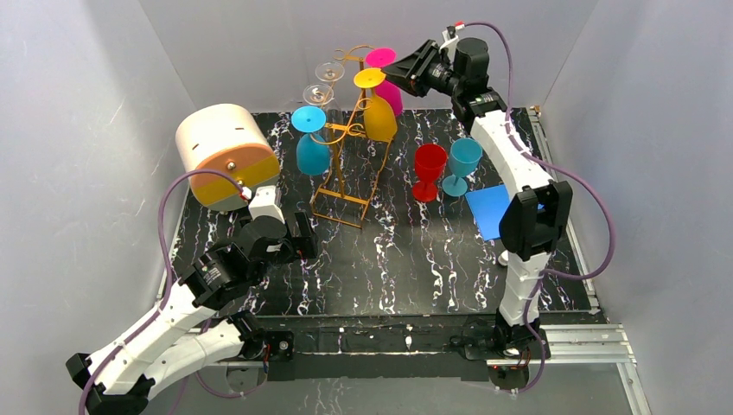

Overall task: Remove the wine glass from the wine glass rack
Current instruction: Pick up the wine glass from the wine rack.

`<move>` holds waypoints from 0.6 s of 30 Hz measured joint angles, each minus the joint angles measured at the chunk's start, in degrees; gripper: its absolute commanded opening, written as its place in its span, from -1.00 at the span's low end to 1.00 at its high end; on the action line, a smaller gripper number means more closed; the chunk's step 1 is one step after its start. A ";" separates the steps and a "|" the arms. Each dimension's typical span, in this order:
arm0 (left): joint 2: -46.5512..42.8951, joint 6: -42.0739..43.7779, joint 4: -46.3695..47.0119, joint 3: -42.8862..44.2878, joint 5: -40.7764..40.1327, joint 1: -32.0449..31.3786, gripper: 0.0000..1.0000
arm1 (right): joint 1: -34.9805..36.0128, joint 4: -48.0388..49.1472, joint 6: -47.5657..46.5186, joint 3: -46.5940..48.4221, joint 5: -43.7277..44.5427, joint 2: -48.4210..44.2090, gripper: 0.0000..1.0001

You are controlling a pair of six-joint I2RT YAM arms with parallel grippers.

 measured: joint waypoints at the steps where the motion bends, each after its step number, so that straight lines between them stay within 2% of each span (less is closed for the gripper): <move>1: 0.00 -0.02 0.02 0.00 0.00 0.00 0.97 | 0.00 0.00 0.39 0.83 -0.11 0.76 -0.18; 6: 0.02 -0.02 0.00 0.00 0.00 0.00 0.97 | 0.00 -0.92 1.64 1.88 0.02 2.99 -0.21; 18: 0.00 -0.04 -0.04 0.02 -0.11 0.00 0.97 | 0.00 -1.40 2.97 1.88 -0.13 3.54 -0.58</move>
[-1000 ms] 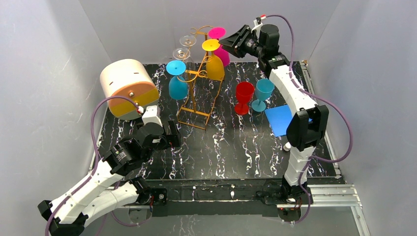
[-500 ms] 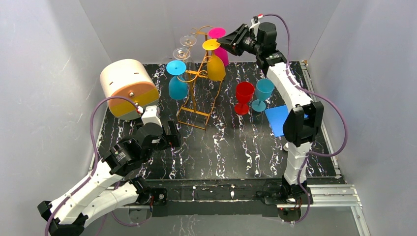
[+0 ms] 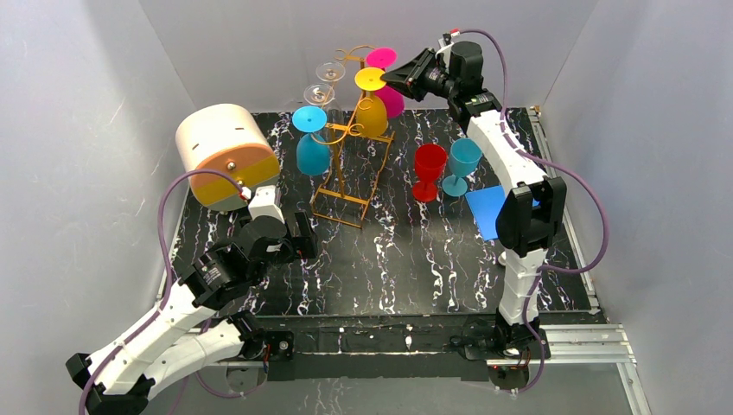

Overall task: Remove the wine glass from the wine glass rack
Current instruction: Pick up the wine glass from the wine rack.

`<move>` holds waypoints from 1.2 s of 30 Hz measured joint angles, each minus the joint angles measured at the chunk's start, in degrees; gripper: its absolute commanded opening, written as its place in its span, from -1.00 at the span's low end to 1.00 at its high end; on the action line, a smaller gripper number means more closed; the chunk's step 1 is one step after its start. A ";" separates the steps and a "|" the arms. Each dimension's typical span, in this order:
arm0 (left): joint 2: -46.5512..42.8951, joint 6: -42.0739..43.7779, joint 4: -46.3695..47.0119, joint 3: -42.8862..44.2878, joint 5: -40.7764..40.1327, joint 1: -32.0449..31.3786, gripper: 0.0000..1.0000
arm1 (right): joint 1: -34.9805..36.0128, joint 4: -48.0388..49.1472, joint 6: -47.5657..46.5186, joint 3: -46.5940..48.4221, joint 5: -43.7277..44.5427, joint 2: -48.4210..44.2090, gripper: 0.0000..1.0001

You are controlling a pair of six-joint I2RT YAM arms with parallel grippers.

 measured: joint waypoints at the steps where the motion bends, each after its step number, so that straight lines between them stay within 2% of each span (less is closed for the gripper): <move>1: 0.00 -0.02 -0.02 0.02 -0.07 0.00 0.97 | 0.00 0.00 0.15 0.00 -0.09 0.00 -0.59; 9: -0.02 -0.11 -0.13 0.28 -0.44 0.00 0.97 | 0.00 -0.09 0.63 0.00 -0.26 0.00 -0.64; 13: -0.02 -0.20 -0.31 0.50 -0.44 0.00 0.97 | 0.00 -0.17 0.68 0.00 -0.22 0.00 -0.49; 16: -0.02 -0.22 -0.39 0.68 -0.44 0.00 0.97 | 0.00 -0.39 0.59 0.00 -0.09 0.00 -0.65; 17: 0.00 -0.22 -0.37 0.72 -0.44 0.00 0.97 | 0.00 -0.37 0.52 0.00 -0.04 0.00 -0.78; 21: 0.04 -0.24 -0.39 0.79 -0.44 0.00 0.97 | 0.00 -0.39 0.57 0.00 0.02 0.00 -0.97; 36: 0.76 -0.26 -0.37 0.83 -0.35 0.00 0.97 | 0.00 -0.85 0.90 0.07 0.00 -0.44 -0.97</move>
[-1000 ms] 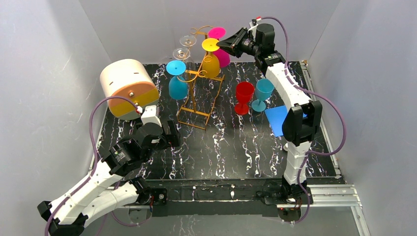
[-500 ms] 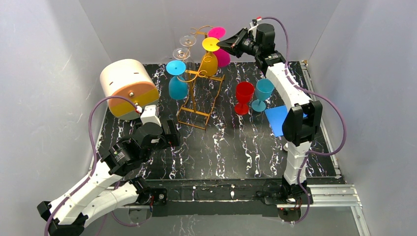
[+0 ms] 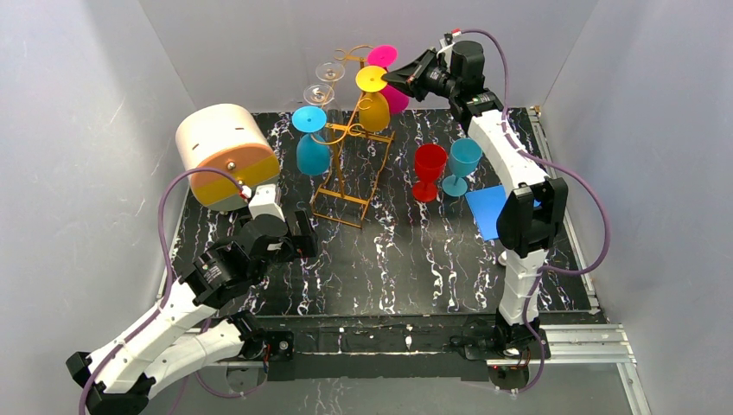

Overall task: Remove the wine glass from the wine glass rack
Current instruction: Pick up the wine glass from the wine rack.

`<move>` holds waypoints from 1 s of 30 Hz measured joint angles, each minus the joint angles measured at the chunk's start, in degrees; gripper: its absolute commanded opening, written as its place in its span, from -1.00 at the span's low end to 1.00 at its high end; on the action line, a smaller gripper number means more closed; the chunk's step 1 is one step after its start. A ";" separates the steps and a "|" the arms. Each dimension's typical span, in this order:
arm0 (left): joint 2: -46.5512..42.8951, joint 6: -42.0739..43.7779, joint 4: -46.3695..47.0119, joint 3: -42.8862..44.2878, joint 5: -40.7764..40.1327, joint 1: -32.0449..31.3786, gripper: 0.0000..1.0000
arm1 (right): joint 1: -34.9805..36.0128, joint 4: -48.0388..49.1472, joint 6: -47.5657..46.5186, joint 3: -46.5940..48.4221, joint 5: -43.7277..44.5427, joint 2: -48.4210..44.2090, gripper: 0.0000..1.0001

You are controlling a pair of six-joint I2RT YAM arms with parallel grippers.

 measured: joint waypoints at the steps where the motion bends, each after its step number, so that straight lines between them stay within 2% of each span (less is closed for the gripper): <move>1: 0.04 0.02 0.00 0.00 0.00 0.00 0.97 | 0.00 -0.11 0.02 0.02 -0.02 0.00 -0.97; 30: 0.59 -0.83 0.00 0.35 0.63 0.00 0.97 | -2.54 -1.70 6.99 -1.84 -1.14 -1.97 -0.97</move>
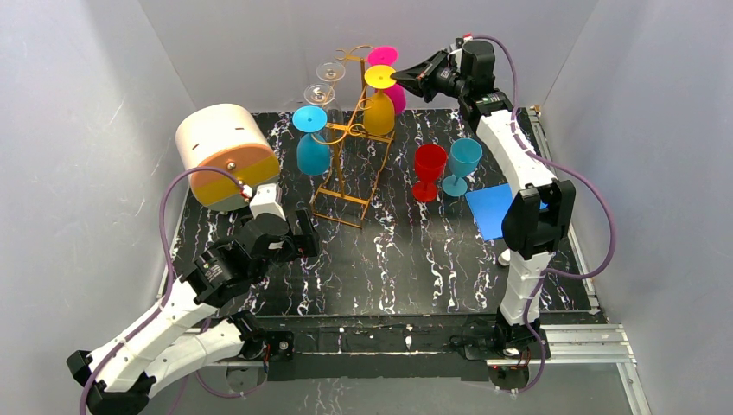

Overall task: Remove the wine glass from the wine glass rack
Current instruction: Pick up the wine glass from the wine rack.

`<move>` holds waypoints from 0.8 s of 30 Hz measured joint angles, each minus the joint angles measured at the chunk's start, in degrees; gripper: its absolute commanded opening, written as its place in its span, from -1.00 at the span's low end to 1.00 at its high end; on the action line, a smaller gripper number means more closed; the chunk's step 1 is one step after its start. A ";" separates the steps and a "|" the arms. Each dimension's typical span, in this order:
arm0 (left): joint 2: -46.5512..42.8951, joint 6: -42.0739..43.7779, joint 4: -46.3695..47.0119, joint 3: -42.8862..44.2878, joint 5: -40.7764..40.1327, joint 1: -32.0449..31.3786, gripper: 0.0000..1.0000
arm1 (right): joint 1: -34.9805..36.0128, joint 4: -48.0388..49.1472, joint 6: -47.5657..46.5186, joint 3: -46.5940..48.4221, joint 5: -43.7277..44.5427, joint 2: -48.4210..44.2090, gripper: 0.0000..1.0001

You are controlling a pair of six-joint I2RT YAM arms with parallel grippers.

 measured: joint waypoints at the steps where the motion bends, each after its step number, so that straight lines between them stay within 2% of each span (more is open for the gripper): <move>1: 0.00 0.00 0.00 0.00 0.00 0.00 0.97 | 0.00 0.00 0.04 0.00 -0.20 -0.02 -0.97; 14: 0.00 -0.20 -0.04 0.72 0.24 0.00 0.97 | -0.09 -2.08 -3.17 -0.44 -0.11 -1.29 -0.97; 24: -0.63 -0.52 -0.04 0.72 0.39 0.00 0.97 | -0.09 -2.51 -7.34 -3.82 0.35 -7.02 -0.97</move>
